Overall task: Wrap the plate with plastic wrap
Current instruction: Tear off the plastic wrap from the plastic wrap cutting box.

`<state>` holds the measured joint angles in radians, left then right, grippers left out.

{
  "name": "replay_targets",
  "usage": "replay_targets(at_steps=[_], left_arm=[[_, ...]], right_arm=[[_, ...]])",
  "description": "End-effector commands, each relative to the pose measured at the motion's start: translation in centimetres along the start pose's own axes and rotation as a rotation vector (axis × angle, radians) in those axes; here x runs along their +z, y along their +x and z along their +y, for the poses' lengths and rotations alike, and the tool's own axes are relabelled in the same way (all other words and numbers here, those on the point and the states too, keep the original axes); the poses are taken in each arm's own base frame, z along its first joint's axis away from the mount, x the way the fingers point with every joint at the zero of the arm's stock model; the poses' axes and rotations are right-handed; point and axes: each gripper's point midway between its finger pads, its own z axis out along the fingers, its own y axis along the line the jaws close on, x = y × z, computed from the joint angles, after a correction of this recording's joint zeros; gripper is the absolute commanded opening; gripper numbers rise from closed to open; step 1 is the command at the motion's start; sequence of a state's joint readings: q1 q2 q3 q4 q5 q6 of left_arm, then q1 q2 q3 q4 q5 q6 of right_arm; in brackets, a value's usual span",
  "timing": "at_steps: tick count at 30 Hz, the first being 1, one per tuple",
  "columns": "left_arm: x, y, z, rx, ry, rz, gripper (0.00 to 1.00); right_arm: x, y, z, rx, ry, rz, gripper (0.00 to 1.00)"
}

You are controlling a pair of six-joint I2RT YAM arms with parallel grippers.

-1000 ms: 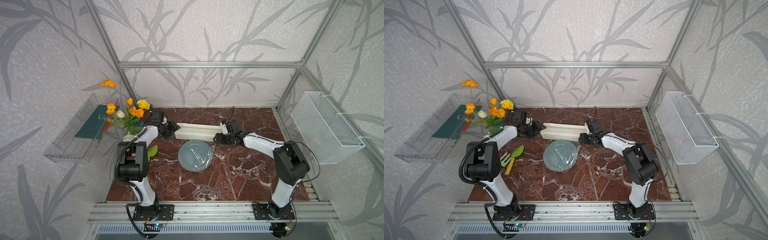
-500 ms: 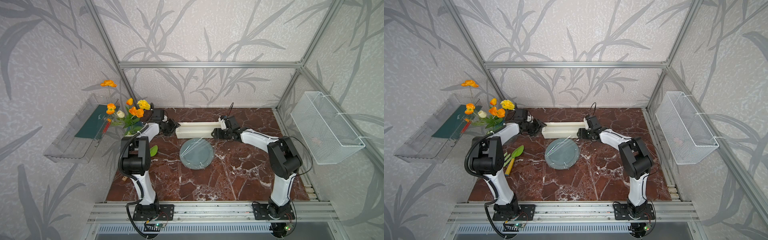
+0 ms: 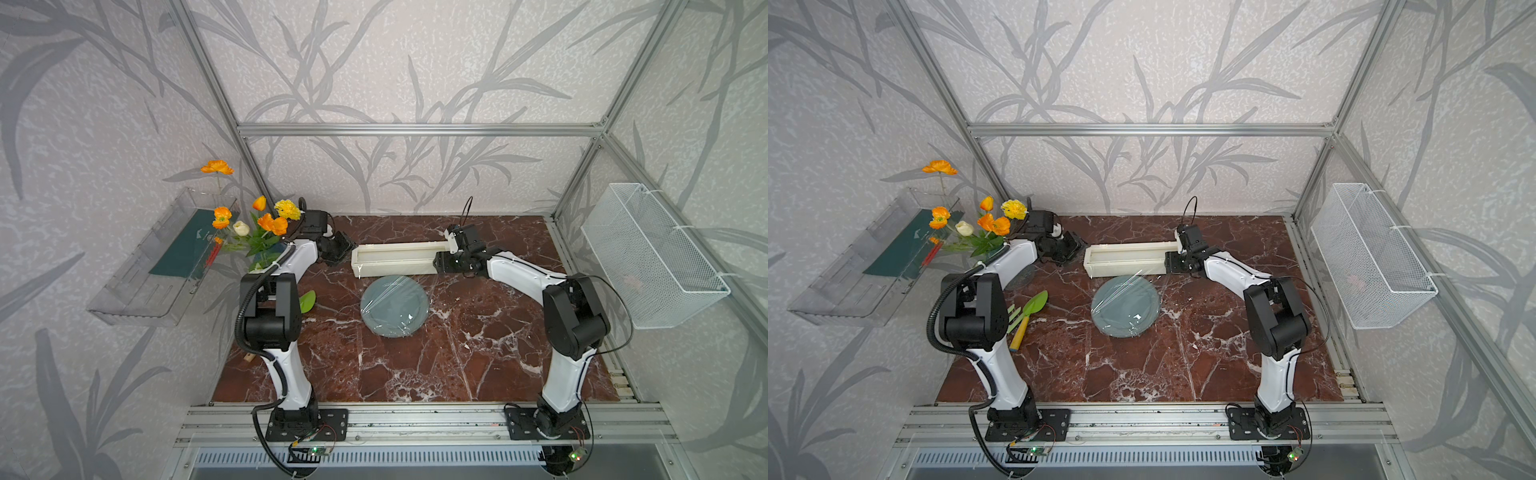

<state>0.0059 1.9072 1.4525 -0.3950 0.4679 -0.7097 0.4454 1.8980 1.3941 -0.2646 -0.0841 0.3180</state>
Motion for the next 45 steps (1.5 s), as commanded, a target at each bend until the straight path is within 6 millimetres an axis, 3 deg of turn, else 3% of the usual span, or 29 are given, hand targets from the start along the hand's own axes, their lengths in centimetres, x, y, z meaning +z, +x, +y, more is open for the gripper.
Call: replay_targets(at_steps=[1, 10, 17, 28, 45], left_arm=[[0.0, -0.5, -0.1, 0.020, -0.018, -0.003, 0.61], [1.1, -0.1, 0.2, 0.012, -0.012, 0.028, 0.61], [1.6, 0.0, 0.1, 0.005, 0.003, 0.041, 0.61], [2.3, 0.5, 0.2, -0.006, 0.012, 0.063, 0.61], [3.3, 2.2, -0.9, -0.018, 0.045, 0.088, 0.60]], right_arm=[[-1.0, -2.1, -0.2, -0.044, 0.037, -0.035, 0.70], [0.3, -2.6, -0.2, -0.070, 0.058, 0.002, 0.70], [1.2, -1.8, -1.0, -0.080, 0.098, 0.048, 0.71], [2.1, -1.2, 0.1, -0.048, 0.051, 0.055, 0.71], [3.6, 0.5, 6.4, -0.050, -0.038, 0.069, 0.70]])
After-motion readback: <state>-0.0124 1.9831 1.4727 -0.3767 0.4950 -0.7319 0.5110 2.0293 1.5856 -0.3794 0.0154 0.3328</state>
